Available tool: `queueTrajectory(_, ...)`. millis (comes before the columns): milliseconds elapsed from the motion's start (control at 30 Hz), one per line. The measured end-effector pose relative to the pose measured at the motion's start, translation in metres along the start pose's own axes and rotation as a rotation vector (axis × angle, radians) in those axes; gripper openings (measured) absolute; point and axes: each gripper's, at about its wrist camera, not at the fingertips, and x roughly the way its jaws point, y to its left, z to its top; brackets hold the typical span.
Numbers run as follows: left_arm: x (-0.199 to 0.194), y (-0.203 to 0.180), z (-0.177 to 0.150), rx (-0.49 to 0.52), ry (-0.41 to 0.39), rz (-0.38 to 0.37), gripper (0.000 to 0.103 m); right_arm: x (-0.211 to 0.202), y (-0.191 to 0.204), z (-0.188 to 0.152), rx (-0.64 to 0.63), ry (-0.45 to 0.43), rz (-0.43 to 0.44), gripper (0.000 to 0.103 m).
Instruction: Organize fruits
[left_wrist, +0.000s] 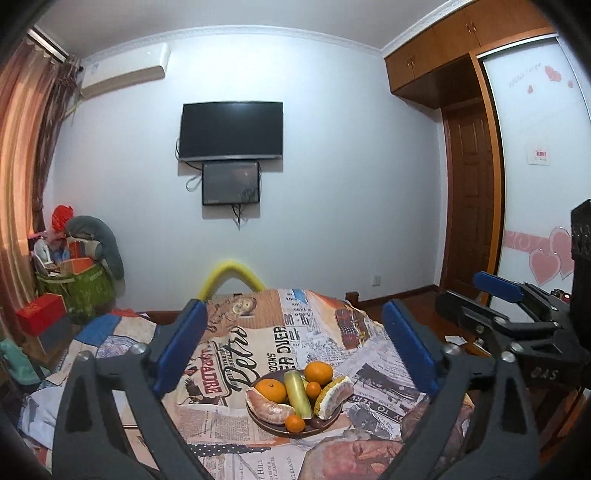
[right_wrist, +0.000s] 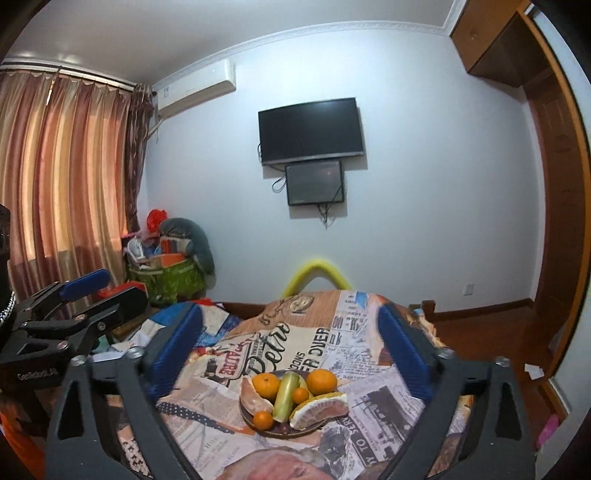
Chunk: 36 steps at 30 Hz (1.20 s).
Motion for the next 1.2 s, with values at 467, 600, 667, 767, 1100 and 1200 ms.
queueTrajectory(467, -0.01, 0.004, -0.009, -0.027, 0.006, -0.004, 0.103, -0.016, 0.004, -0.009, -0.012, -0.018, -0.046, 0.103)
queueTrajectory(600, -0.011, 0.005, -0.01, -0.033, 0.006, -0.004, 0.103, -0.018, 0.004, -0.007, -0.018, -0.02, -0.045, 0.103)
queueTrajectory(667, -0.011, 0.006, -0.011, -0.038, 0.008, -0.005, 0.103, -0.019, 0.005, -0.008, -0.021, -0.02, -0.045, 0.103)
queueTrajectory(767, -0.009, 0.007, -0.011, -0.043, 0.012, -0.007, 0.103, -0.02, 0.007, -0.009, -0.024, -0.017, -0.046, 0.103)
queueTrajectory(1100, -0.007, 0.009, -0.011, -0.048, 0.027, -0.013, 0.103, -0.02, 0.007, -0.009, -0.03, -0.01, -0.046, 0.103)
queueTrajectory(1200, -0.007, 0.01, -0.01, -0.051, 0.028, -0.016, 0.103, -0.022, 0.007, -0.008, -0.028, -0.012, -0.046, 0.103)
